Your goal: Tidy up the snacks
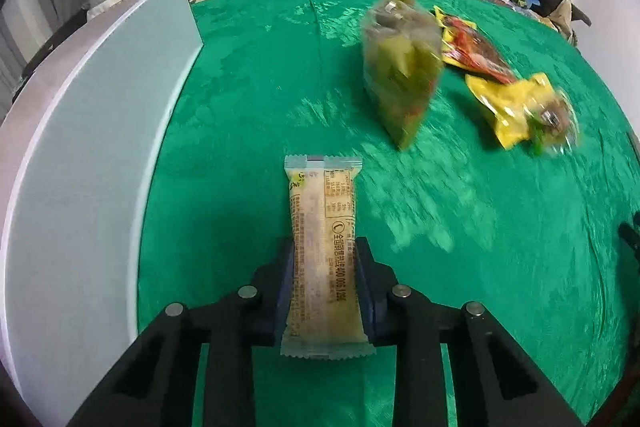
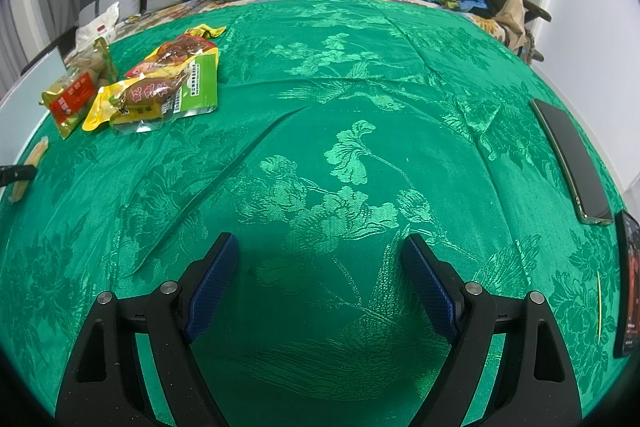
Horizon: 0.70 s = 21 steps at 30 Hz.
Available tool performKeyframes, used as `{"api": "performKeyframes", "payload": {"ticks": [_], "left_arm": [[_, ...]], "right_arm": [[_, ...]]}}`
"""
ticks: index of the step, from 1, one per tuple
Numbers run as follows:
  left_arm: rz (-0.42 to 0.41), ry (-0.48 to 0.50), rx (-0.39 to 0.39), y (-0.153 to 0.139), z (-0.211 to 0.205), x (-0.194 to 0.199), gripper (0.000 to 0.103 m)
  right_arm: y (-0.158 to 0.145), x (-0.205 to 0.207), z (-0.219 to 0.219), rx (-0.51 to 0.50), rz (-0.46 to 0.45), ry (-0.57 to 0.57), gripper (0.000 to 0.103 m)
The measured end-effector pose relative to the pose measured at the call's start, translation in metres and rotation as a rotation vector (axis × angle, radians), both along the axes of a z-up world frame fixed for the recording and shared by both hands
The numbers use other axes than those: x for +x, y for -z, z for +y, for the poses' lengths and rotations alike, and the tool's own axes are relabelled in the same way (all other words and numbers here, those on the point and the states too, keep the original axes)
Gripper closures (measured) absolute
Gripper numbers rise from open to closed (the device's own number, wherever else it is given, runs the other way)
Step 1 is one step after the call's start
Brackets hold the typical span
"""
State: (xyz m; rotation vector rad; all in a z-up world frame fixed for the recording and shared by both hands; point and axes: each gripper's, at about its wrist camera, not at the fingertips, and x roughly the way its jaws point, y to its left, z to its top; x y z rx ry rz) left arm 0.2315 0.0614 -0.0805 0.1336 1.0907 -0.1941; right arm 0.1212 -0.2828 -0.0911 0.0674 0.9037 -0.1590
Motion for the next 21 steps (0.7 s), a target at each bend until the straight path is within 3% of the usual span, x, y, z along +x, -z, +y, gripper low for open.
{"api": "performKeyframes", "payload": {"ticks": [8,11,13,18,21], "left_arm": [[0.003,-0.023,-0.071,-0.002,-0.017,-0.06,0.075],[-0.016,-0.022,-0.08,0.001,-0.016,-0.066,0.062],[-0.016,-0.039,-0.07,0.002,-0.013,-0.065,0.032],[-0.057,-0.034,-0.026,0.008,-0.008,-0.062,0.027],[-0.077,-0.051,-0.025,0.01,-0.004,-0.059,0.018]], "right_arm": [[0.0,0.0,0.0,0.0,0.0,0.0,0.016],[0.0,0.0,0.0,-0.001,0.0,0.0,0.016],[0.0,0.0,0.0,-0.001,0.0,0.0,0.016],[0.0,0.0,0.0,-0.001,0.0,0.001,0.016],[0.0,0.0,0.0,-0.001,0.0,0.001,0.016]]}}
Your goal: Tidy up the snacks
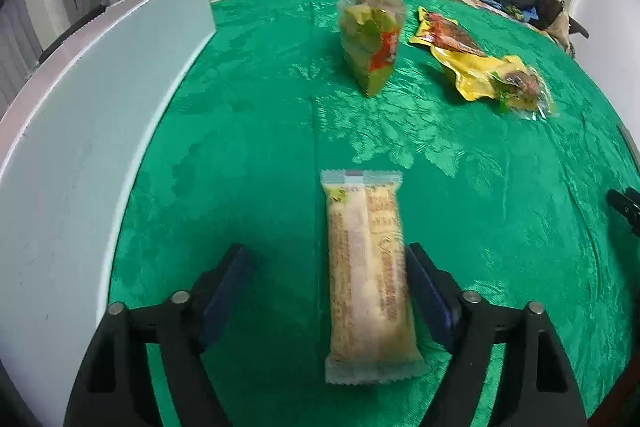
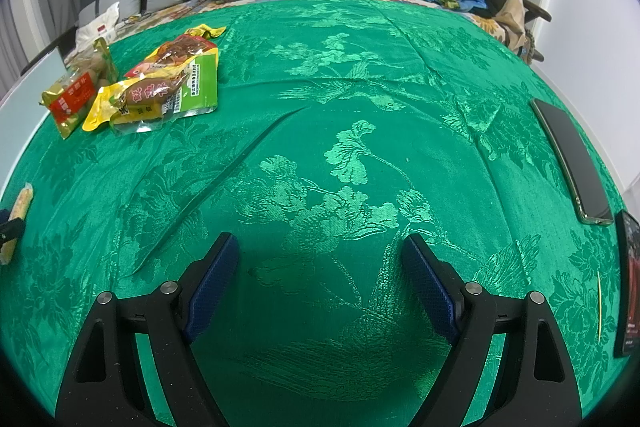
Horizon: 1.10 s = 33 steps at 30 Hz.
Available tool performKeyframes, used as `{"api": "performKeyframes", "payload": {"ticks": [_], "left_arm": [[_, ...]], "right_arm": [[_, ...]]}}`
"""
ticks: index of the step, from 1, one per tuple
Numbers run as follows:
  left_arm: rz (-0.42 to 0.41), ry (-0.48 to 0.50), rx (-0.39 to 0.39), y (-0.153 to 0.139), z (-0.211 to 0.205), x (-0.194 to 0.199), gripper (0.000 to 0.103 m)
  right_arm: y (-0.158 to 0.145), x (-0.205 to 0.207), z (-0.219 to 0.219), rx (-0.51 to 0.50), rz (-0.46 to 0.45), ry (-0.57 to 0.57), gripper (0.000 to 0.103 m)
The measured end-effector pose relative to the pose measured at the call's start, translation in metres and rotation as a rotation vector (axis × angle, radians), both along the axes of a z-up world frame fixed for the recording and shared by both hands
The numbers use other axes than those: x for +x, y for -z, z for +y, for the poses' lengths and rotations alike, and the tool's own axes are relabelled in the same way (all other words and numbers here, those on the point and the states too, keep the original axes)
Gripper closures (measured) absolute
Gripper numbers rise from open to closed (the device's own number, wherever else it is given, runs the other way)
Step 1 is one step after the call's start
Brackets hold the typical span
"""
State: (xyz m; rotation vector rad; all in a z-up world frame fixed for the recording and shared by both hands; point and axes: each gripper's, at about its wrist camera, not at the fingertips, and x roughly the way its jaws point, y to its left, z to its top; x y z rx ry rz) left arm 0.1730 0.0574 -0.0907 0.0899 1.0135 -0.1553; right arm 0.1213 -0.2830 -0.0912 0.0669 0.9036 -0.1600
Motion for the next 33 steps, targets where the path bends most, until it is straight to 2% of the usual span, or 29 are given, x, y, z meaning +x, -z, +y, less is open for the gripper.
{"api": "performKeyframes", "payload": {"ticks": [3,13,25,27,30,33], "left_arm": [[-0.018,-0.037,-0.005,0.006,0.008,0.004,0.0],[-0.06,-0.047,-0.015,0.009,0.015,0.003,0.0],[-0.061,-0.051,-0.021,0.009,0.015,0.002,0.0],[-0.061,-0.051,-0.022,0.009,0.015,0.001,0.0],[-0.06,-0.051,-0.021,0.009,0.016,0.001,0.0],[-0.06,-0.051,-0.022,0.009,0.016,0.002,0.0]], "right_arm": [[0.0,0.0,0.0,0.0,0.0,0.0,0.016],[0.0,0.0,0.0,-0.001,0.0,0.0,0.016],[-0.001,0.003,0.0,0.003,0.016,-0.009,0.017],[-0.007,0.017,-0.003,0.083,0.047,-0.051,0.017],[-0.028,0.052,-0.011,0.361,-0.021,-0.13,0.018],[-0.041,0.099,-0.011,0.519,-0.033,-0.144,0.018]]}}
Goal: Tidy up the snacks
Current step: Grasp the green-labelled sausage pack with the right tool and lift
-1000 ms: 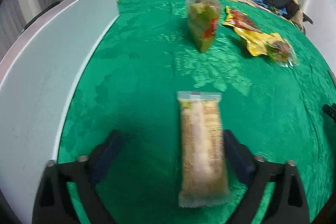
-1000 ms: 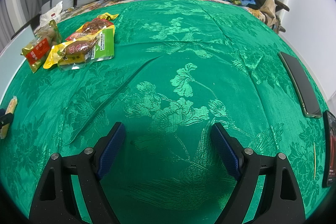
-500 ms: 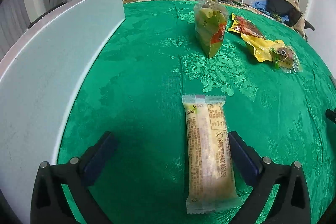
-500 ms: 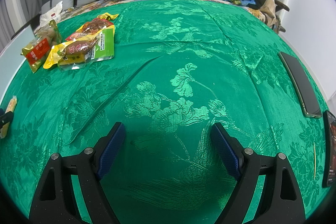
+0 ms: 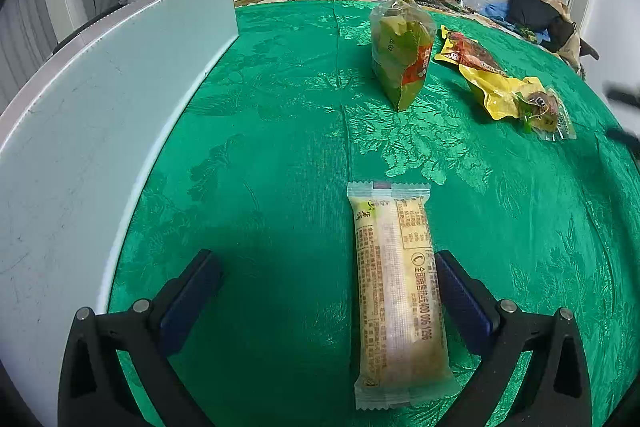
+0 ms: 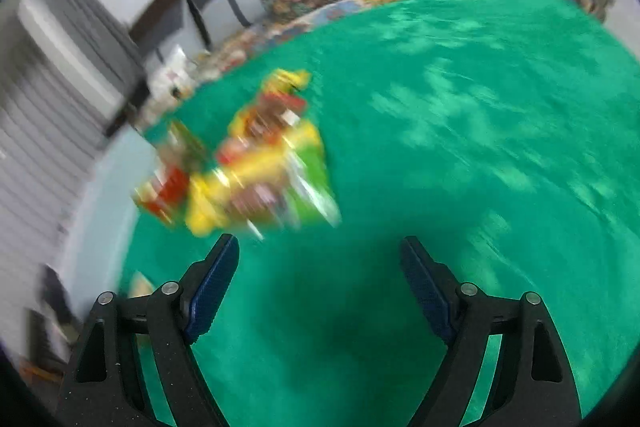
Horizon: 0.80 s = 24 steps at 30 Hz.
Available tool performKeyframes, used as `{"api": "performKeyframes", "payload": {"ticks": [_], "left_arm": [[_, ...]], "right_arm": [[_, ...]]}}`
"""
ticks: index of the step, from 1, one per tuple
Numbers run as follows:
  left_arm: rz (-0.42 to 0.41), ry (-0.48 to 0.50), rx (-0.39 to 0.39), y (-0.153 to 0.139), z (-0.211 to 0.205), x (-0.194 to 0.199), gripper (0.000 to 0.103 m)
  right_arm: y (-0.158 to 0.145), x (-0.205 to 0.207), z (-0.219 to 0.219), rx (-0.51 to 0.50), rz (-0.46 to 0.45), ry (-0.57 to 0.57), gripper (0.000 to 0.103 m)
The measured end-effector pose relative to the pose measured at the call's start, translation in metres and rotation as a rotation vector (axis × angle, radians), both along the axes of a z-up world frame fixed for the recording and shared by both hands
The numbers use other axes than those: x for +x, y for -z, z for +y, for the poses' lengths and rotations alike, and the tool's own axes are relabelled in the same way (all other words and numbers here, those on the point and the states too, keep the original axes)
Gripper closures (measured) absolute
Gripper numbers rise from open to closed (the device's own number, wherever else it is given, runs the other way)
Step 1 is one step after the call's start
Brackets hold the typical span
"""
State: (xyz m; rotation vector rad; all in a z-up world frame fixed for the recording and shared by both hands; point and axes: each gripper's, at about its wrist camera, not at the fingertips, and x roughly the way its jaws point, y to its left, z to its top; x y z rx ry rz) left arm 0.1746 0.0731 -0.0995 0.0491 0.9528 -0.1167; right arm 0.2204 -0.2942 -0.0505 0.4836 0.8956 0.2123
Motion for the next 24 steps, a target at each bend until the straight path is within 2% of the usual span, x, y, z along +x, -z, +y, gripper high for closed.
{"api": "performKeyframes", "payload": {"ticks": [3,5,8,9,10,12,13,14,17,18,19,21,22,24], "left_arm": [[0.0,0.0,0.0,0.0,0.0,0.0,0.0],[0.0,0.0,0.0,0.0,0.0,0.0,0.0],[0.0,0.0,0.0,0.0,0.0,-0.001,0.0],[0.0,0.0,0.0,0.0,0.0,-0.001,0.0],[0.0,0.0,0.0,0.0,0.0,-0.001,0.0],[0.0,0.0,0.0,0.0,0.0,-0.001,0.0],[0.0,0.0,0.0,0.0,0.0,-0.001,0.0],[0.0,0.0,0.0,0.0,0.0,-0.001,0.0],[0.0,0.0,0.0,0.0,0.0,-0.001,0.0],[0.0,0.0,0.0,0.0,0.0,-0.001,0.0],[0.0,0.0,0.0,0.0,0.0,-0.001,0.0],[0.0,0.0,0.001,0.0,0.0,-0.001,0.0],[0.0,0.0,0.001,0.0,0.0,-0.001,0.0],[0.0,0.001,0.0,0.0,0.0,-0.001,0.0]], "right_arm": [[0.003,0.043,0.003,0.063,0.033,0.013,0.018],[0.011,0.06,0.005,0.044,0.061,0.037,0.019],[0.029,0.072,0.011,0.104,0.095,0.013,0.022],[0.034,0.07,0.016,0.147,0.096,-0.027,0.035],[0.036,0.065,0.021,0.154,0.103,-0.055,0.054],[0.042,0.051,0.027,0.212,0.122,-0.136,0.086],[0.046,0.04,0.034,0.259,0.143,-0.204,0.086],[0.046,0.026,0.045,0.262,0.152,-0.282,0.086],[0.042,-0.02,0.085,0.233,0.187,-0.539,0.086],[0.036,-0.033,0.095,0.184,0.185,-0.588,0.084],[0.03,-0.04,0.101,0.128,0.169,-0.602,0.066],[0.01,-0.046,0.111,-0.049,0.094,-0.572,0.034],[-0.002,-0.045,0.117,-0.169,0.028,-0.548,0.034],[-0.014,-0.036,0.129,-0.292,-0.034,-0.546,0.034]]}}
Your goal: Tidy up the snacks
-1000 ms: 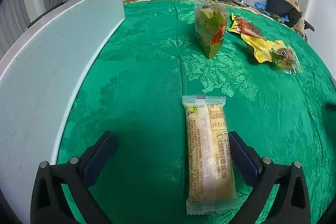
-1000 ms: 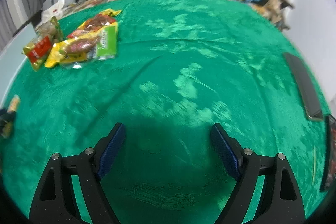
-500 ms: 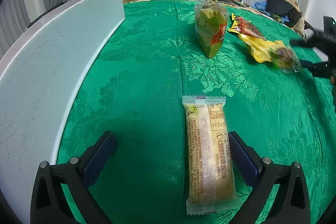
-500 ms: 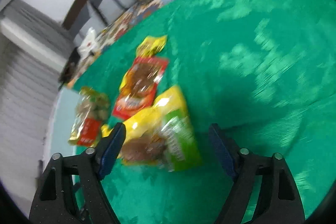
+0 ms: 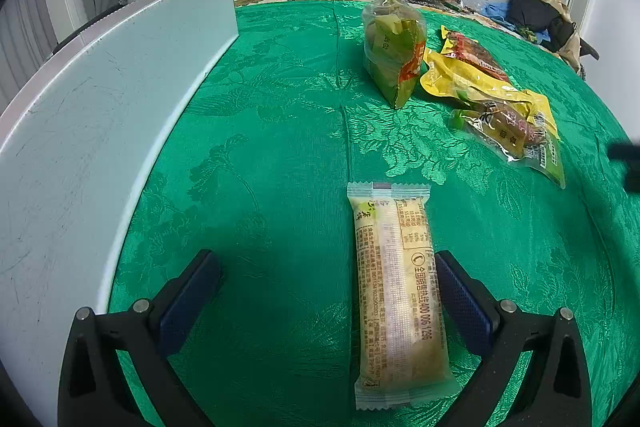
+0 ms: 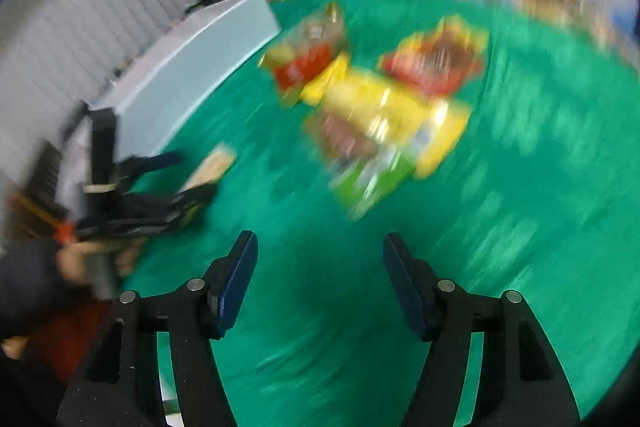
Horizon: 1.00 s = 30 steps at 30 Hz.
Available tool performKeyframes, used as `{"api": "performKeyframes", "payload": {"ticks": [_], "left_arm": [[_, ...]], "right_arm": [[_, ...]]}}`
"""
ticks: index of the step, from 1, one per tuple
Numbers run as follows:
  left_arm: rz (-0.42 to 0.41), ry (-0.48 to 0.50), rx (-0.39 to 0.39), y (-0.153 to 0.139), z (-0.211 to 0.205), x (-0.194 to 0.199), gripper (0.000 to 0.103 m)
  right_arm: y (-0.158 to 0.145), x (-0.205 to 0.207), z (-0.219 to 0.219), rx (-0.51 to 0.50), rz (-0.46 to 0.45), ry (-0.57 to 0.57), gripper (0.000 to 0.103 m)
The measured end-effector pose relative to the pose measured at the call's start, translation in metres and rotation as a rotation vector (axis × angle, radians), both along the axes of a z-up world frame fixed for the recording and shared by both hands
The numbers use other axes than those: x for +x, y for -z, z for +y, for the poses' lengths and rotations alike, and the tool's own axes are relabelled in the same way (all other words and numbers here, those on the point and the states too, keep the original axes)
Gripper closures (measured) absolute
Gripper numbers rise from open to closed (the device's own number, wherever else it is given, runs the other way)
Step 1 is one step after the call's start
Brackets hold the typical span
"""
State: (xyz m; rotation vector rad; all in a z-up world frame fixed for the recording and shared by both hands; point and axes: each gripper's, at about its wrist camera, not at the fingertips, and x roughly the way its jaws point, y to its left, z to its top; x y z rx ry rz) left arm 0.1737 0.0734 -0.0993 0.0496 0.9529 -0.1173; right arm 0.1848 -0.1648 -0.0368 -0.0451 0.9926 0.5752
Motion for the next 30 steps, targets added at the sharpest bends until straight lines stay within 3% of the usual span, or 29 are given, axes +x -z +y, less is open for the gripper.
{"api": "performKeyframes", "payload": {"ticks": [6,10,12,13,15,20,21,23,25,26,29,30], "left_arm": [[0.0,0.0,0.0,0.0,0.0,0.0,0.0],[0.0,0.0,0.0,0.0,0.0,0.0,0.0],[0.0,0.001,0.0,0.0,0.0,0.0,0.0],[0.0,0.001,-0.001,0.0,0.0,0.0,0.0],[0.0,0.0,0.0,0.0,0.0,0.0,0.0],[0.0,0.001,0.001,0.0,0.0,0.0,0.0],[0.0,0.001,0.001,0.0,0.0,0.0,0.0],[0.002,0.001,0.004,-0.001,0.0,-0.001,0.0],[0.028,0.014,0.009,-0.001,0.0,0.001,0.001],[0.057,0.018,0.009,-0.002,0.0,0.003,0.001],[0.084,0.028,0.011,-0.007,-0.004,0.001,0.016],[0.083,0.044,0.012,-0.009,-0.008,-0.001,0.027]], "right_arm": [[0.01,0.046,0.066,-0.218,-0.041,-0.111,0.036],[0.037,0.069,0.09,-0.316,-0.037,-0.101,0.035],[0.038,0.07,0.092,-0.34,-0.046,-0.068,0.04],[0.037,0.069,0.09,-0.338,-0.044,-0.048,0.05],[0.031,0.066,0.079,-0.281,0.015,-0.017,0.059],[0.028,0.031,0.036,-0.118,0.187,0.058,0.063],[0.028,0.028,0.028,-0.097,0.203,0.086,0.074],[0.026,0.024,0.014,-0.063,0.233,0.134,0.07],[0.023,0.023,0.017,-0.133,0.194,0.142,0.044],[0.022,0.021,0.022,-0.176,0.171,0.124,0.042],[0.024,0.02,0.048,-0.303,0.089,0.015,0.043],[0.026,0.018,0.058,-0.34,0.061,-0.023,0.041]]}}
